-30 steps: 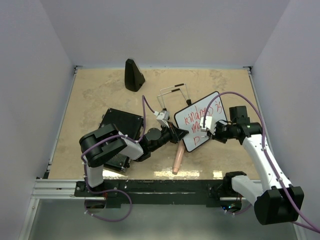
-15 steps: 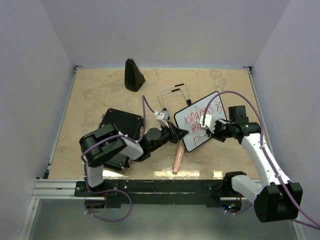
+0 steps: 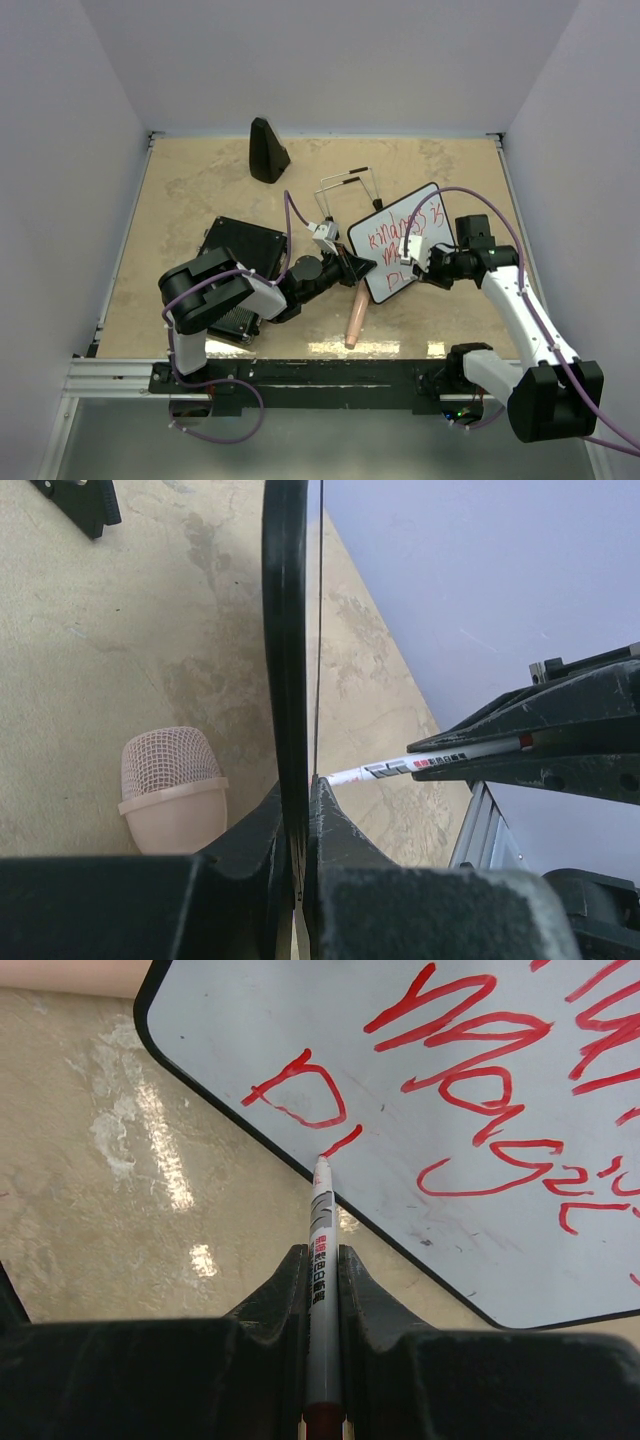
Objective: Write a sentence on the whiteboard
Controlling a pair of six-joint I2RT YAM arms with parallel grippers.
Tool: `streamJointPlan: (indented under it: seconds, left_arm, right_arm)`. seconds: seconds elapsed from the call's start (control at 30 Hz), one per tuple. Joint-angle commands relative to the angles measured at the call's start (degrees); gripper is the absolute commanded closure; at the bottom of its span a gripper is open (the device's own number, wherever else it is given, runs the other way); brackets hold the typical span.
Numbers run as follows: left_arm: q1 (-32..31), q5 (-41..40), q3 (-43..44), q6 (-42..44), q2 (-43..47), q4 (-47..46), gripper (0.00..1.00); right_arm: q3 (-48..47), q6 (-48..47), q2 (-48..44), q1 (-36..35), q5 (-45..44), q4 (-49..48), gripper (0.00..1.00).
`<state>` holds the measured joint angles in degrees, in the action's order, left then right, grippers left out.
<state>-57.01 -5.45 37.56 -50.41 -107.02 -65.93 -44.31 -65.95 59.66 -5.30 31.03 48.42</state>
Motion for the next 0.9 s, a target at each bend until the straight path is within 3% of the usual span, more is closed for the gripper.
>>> streamJointPlan:
  seconds: [0.0,0.87]
  left_arm:
    - [-0.29,0.71,0.41,-0.3,1.11,-7.19,1.0]
    - [-0.29,0.62,-0.21,-0.3,1.38,-7.46,1.0]
  right_arm:
    - [1.16,-2.16,0.37,0.03,-0.27,1.06,1.0]
    - [-1.04,10.05,-2.18,0.03,-0.96,-10.28,1.0]
